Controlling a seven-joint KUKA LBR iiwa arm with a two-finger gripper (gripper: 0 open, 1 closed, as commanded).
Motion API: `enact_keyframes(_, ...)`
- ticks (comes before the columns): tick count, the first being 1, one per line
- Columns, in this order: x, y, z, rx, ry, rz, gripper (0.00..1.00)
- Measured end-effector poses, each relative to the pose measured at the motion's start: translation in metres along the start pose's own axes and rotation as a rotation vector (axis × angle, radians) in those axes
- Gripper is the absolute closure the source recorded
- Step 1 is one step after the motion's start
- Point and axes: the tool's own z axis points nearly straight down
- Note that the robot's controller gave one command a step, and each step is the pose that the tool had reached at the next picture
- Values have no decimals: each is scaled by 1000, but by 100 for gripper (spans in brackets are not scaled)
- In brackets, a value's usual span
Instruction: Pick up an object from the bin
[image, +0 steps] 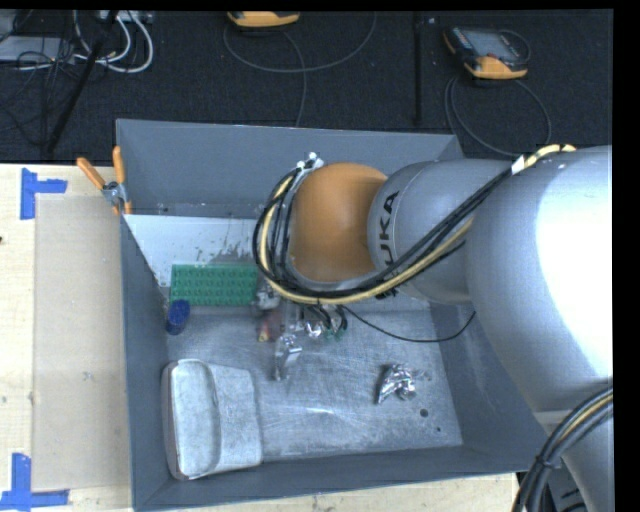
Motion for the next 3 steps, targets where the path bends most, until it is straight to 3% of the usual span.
enact_keyframes(1, -2, 1, -4, 2, -6, -4, 100)
enact_keyframes(2, 3, -6, -109, 4, -5, -111, 100)
enact_keyframes(3, 25, -25, -217, 5, -5, -340, 100)
